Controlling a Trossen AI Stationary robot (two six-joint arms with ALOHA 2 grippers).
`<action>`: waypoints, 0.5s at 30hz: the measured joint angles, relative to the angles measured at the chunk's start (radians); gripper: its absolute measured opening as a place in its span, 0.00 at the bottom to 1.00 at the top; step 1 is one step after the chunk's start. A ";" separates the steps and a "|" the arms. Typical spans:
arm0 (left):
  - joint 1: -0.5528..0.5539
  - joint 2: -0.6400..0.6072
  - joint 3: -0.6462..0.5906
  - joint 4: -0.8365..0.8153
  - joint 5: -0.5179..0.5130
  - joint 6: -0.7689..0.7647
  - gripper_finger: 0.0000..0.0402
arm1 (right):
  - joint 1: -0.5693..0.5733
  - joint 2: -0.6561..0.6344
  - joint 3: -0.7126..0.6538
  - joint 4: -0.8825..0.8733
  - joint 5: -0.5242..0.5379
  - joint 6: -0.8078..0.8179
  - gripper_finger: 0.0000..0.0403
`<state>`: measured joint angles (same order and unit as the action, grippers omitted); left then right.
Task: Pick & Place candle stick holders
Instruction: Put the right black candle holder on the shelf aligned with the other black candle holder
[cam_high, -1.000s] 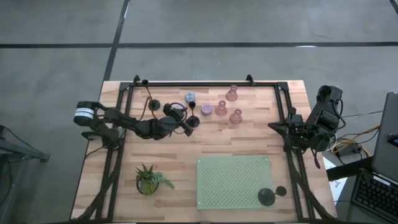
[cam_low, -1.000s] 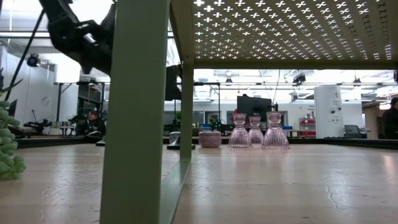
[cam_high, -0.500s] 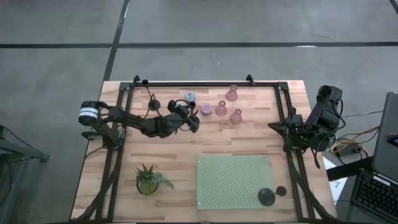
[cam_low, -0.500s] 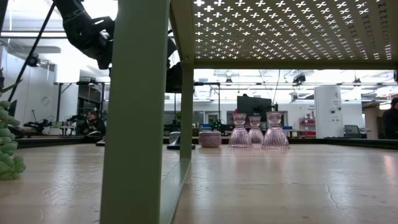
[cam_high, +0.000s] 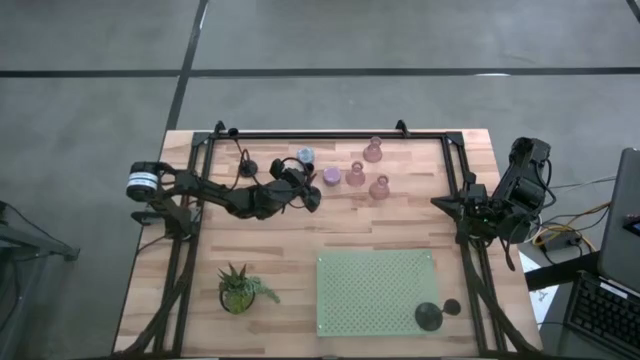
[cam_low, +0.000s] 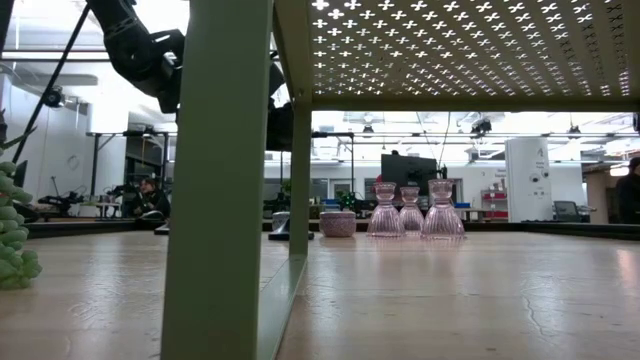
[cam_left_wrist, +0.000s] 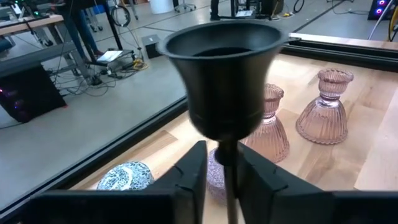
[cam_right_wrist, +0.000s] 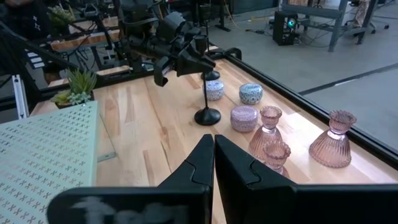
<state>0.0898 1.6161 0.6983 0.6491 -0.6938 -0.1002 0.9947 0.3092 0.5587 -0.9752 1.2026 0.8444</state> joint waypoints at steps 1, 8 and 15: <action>0.000 0.000 0.000 0.000 0.000 0.000 0.13 | 0.000 0.000 0.000 0.000 0.000 0.000 0.02; 0.000 -0.001 0.000 0.003 0.000 -0.001 0.03 | 0.000 0.000 -0.001 0.001 -0.002 0.000 0.02; 0.000 -0.013 0.002 -0.001 0.009 0.005 0.08 | 0.000 0.000 -0.002 0.002 -0.002 0.000 0.02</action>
<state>0.0898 1.6030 0.7003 0.6477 -0.6847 -0.0953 0.9949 0.3092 0.5568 -0.9733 1.2011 0.8444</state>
